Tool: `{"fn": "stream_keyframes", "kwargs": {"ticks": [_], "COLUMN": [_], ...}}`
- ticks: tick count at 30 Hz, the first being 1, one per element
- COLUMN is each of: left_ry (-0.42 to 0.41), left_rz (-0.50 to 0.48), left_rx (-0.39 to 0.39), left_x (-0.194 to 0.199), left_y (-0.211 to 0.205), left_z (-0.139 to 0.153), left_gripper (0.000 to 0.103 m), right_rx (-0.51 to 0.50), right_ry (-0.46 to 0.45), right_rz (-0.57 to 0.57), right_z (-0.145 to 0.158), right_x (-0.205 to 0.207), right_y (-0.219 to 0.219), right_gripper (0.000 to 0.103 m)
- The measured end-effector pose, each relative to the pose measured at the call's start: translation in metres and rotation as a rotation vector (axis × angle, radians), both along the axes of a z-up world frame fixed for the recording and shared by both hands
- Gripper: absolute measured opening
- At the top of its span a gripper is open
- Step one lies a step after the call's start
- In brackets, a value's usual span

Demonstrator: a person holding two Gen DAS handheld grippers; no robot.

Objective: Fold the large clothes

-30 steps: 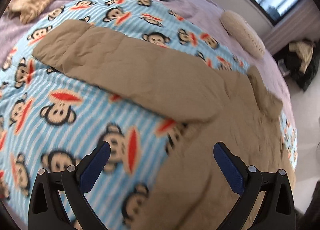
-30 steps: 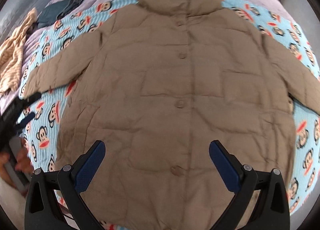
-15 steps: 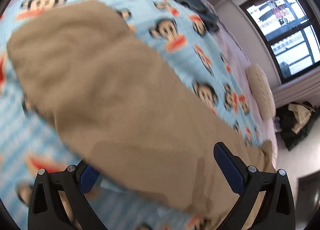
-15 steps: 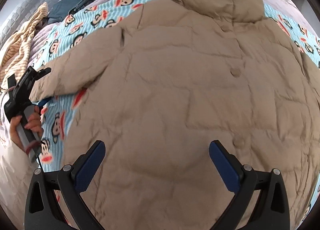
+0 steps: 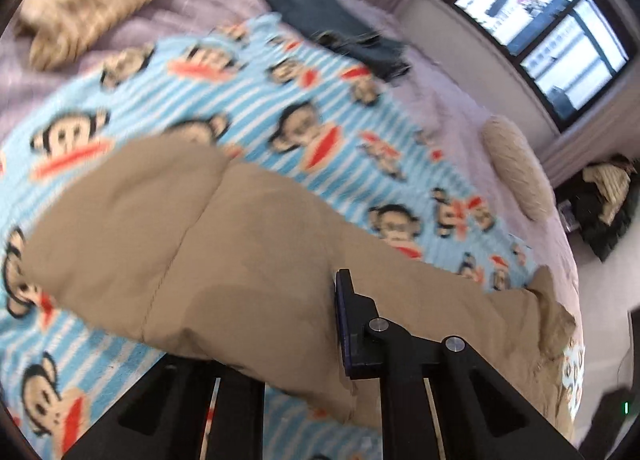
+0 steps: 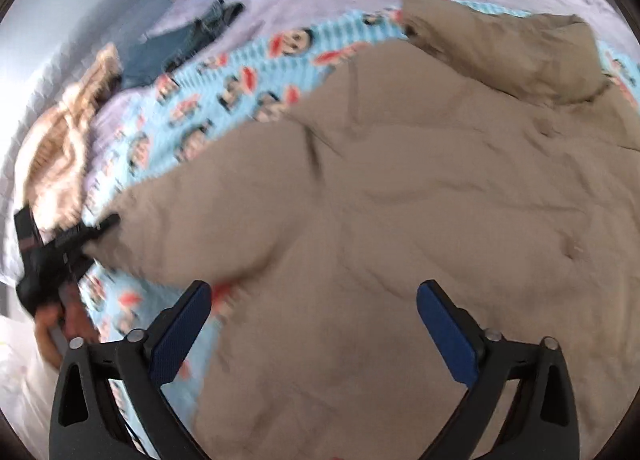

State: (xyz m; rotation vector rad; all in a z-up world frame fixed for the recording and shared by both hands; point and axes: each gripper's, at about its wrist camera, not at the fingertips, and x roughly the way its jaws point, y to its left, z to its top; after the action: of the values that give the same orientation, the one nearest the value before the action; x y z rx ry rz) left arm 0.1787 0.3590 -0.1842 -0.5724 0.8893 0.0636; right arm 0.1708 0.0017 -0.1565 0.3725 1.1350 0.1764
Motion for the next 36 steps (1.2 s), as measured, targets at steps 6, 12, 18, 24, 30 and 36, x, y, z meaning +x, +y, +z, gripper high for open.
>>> {"fn": "stream_keyframes", "kwargs": {"ticks": [6,12,18,24,30,36], "left_ry": [-0.099,-0.171,-0.173,-0.232,-0.116,-0.031], "left_rz": [-0.14,-0.315,-0.453,-0.636,-0.76,-0.642], "left_rx": [0.108,0.148,0.176,0.175,0.251,0.214], "left_x": [-0.01,-0.007,0.001,-0.006,-0.015,-0.034], "left_y": [-0.044,-0.107,-0.189,-0.295,-0.384,-0.349], "left_z": [0.052,0.083,0.084,0.08,0.018,0.007], "left_gripper": [0.016,0.016,0.016,0.016,0.016,0.056], "right_rx": [0.162,0.254,0.317,0.171,0.061,0.047], "right_ry": [0.072,0.167,0.155,0.053,0.068,0.082], "right_rz": [0.042,0.071,0.05,-0.123,-0.292,-0.259], "right_z": [-0.043,-0.084,-0.063,-0.018,-0.012,-0.015], "right_x": [0.033,0.035,0.013,-0.052,-0.094,-0.09], "right_y": [0.035,0.056,0.022,-0.082,-0.17,-0.171], "right_gripper": [0.016,0.015,0.015,0.015,0.017,0.019]}}
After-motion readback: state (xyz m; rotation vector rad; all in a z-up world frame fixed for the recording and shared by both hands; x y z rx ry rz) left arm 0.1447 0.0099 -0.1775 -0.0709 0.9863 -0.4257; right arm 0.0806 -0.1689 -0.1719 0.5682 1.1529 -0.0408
